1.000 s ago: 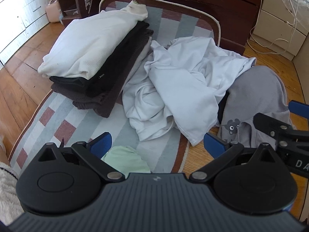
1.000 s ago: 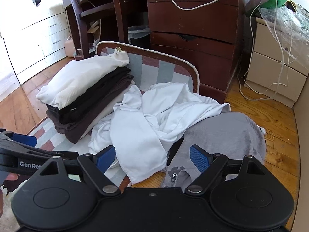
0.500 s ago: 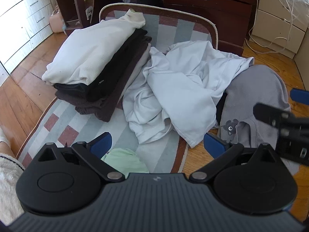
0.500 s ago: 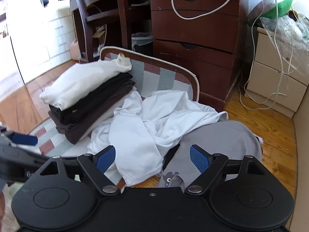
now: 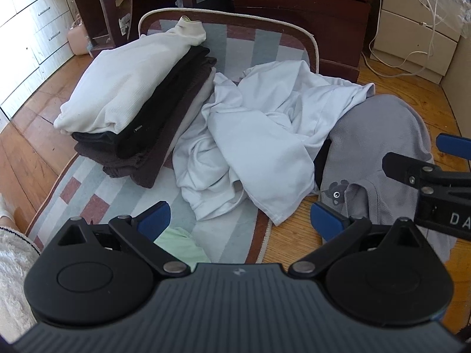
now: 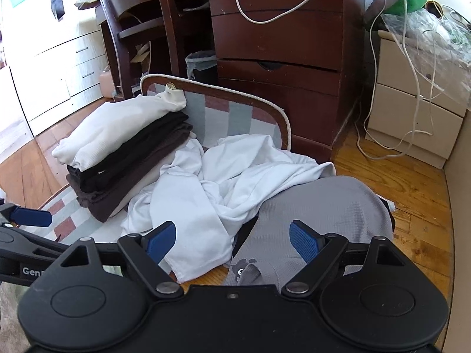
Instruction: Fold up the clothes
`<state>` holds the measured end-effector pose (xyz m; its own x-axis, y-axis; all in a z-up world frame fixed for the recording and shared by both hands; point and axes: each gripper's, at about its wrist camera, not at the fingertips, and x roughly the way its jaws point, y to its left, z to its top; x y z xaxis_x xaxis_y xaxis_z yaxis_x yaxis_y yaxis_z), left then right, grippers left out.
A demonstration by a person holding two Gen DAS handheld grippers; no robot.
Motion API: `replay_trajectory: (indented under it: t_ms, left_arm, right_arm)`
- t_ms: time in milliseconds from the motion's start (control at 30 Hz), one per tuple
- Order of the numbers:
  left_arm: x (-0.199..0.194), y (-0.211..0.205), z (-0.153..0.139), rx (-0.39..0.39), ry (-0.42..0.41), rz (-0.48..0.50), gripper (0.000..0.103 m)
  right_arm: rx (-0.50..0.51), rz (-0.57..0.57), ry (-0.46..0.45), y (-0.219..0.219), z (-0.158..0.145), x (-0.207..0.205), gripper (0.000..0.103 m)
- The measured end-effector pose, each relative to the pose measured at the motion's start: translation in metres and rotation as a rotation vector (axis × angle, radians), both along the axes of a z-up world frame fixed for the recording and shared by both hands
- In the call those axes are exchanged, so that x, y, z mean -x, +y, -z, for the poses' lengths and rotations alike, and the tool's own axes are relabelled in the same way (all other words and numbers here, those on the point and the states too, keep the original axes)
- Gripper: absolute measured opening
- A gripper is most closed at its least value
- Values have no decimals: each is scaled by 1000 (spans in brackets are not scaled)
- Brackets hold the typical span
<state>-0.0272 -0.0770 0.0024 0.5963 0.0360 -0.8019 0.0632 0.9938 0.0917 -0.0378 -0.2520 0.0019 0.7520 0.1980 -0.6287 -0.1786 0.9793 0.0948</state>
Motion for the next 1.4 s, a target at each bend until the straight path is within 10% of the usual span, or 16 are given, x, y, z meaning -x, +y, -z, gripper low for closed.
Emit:
replay_trajectory:
  t_ms: [333, 667, 833, 1000, 1100, 1233, 1333, 1400]
  left_arm:
    - [-6, 0, 8, -26, -3, 5, 103]
    - [-91, 62, 40, -27, 15, -43, 103]
    - [-139, 85, 75, -105, 52, -17, 101]
    - [-151, 121, 104, 168, 41, -23, 91]
    - [-158, 129, 124, 228, 66, -39, 69]
    - [-169, 120, 131, 208, 51, -35, 66]
    - [-182, 118, 139, 225, 78, -57, 52]
    - [-190, 115, 149, 177, 86, -78, 36]
  right_arm:
    - [-25, 6, 12, -4, 5, -7, 88]
    - [-544, -10, 248, -34, 66, -47, 88]
    - [-491, 39, 262, -18, 81, -116, 88]
    - [-520, 56, 311, -12, 99, -176, 88]
    - [-481, 147, 283, -21, 110, -197, 88]
    - [-340, 217, 182, -27, 117, -215, 88]
    - [-319, 181, 188, -29, 131, -237, 54]
    - [-304, 161, 214, -22, 142, -249, 9]
